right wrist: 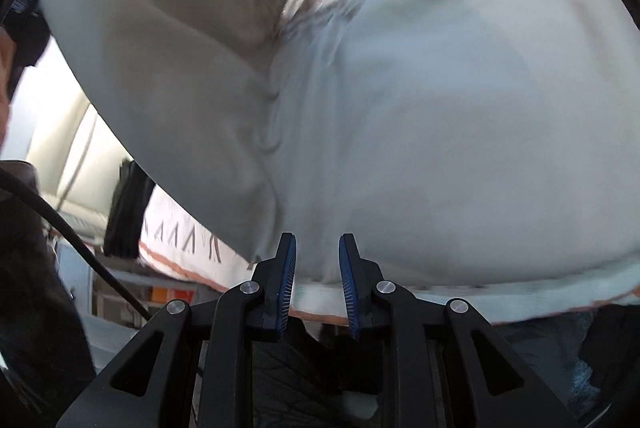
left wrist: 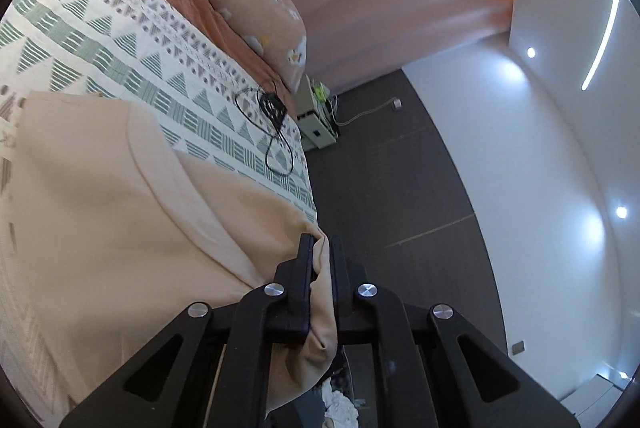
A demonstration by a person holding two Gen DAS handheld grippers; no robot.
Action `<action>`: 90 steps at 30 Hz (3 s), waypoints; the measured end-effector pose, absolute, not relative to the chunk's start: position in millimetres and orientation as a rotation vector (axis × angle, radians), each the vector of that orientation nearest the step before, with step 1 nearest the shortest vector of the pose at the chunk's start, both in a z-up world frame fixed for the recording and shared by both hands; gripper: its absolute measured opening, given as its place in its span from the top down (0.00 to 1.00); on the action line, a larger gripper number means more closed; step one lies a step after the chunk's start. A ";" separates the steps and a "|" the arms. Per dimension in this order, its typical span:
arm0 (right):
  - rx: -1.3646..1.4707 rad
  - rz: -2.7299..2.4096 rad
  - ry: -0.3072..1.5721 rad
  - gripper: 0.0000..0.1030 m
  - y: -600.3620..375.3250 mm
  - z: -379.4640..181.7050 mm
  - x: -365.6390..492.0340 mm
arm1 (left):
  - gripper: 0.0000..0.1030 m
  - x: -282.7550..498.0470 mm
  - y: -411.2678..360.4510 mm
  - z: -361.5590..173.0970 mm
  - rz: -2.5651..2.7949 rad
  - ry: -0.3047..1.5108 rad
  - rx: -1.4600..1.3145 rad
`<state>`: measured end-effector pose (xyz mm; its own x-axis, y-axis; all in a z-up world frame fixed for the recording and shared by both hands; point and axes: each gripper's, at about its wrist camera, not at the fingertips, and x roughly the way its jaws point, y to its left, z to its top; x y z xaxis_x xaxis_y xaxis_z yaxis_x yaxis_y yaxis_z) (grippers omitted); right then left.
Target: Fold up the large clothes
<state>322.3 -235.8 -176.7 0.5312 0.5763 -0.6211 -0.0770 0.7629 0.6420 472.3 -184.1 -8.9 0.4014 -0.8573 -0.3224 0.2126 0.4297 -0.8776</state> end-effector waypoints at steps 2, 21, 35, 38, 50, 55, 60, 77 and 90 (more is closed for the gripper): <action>0.629 0.382 0.902 0.81 -259.1 -173.0 313.7 | 0.92 477.4 -210.9 -17.2 -0.813 0.939 -0.849; 0.984 0.049 0.666 0.23 -424.3 -200.6 228.2 | 0.92 455.0 -397.0 -101.0 -1.043 1.266 -0.777; 1.027 0.145 0.643 0.23 -430.0 -209.7 220.0 | 0.90 451.4 -357.6 -101.1 -0.906 1.299 -0.600; 1.027 0.164 0.655 0.23 -425.9 -216.1 241.3 | 0.90 458.4 -328.6 -105.4 -0.850 1.278 -0.609; 1.014 0.164 0.712 0.23 -410.9 -224.5 291.4 | 0.00 449.2 -184.6 -117.4 -0.598 1.142 -0.625; 1.005 0.158 0.728 0.23 -401.4 -225.8 297.9 | 0.00 443.2 -138.5 -138.5 -0.500 1.169 -0.658; 1.005 0.127 0.728 0.23 -399.4 -225.2 306.0 | 0.00 432.3 -112.8 -159.1 -0.420 1.187 -0.619; 0.821 0.115 0.555 0.93 -387.1 -155.5 277.1 | 0.29 417.5 -140.1 -213.9 -0.495 1.294 -0.655; 0.951 0.001 0.591 0.93 -423.6 -209.4 211.7 | 0.29 415.1 -173.9 -211.9 -0.530 1.337 -0.607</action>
<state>211.7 -423.6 -209.4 0.8431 0.2538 -0.4742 0.2514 0.5935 0.7646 415.1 -173.9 -211.9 0.1598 -0.6691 -0.7258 0.0096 0.7363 -0.6766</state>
